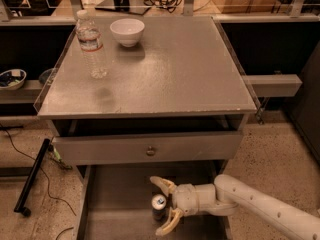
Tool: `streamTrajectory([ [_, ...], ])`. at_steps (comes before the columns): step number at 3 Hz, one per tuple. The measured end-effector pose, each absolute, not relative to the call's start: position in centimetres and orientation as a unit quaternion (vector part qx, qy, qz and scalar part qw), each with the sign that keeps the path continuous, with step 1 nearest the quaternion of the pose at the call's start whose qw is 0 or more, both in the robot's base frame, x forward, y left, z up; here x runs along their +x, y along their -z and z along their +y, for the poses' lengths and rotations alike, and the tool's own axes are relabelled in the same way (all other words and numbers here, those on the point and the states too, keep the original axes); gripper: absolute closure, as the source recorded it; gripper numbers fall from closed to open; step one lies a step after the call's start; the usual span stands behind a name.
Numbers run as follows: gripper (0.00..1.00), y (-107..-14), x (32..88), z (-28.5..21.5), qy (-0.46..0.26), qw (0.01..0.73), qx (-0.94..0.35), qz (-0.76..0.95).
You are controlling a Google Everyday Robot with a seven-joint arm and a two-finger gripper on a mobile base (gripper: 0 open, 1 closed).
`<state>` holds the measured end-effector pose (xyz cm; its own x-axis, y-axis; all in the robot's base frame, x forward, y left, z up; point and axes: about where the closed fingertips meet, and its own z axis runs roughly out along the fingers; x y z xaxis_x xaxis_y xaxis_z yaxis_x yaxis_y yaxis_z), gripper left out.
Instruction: Pick redbull can from middle drawer and place on counter
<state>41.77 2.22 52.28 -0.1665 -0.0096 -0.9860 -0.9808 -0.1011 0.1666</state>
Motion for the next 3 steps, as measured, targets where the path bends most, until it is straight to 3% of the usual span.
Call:
streamTrajectory([
  [3,0.0,-50.89,43.08,1.15,-0.562,0.439,-0.462,0.527],
])
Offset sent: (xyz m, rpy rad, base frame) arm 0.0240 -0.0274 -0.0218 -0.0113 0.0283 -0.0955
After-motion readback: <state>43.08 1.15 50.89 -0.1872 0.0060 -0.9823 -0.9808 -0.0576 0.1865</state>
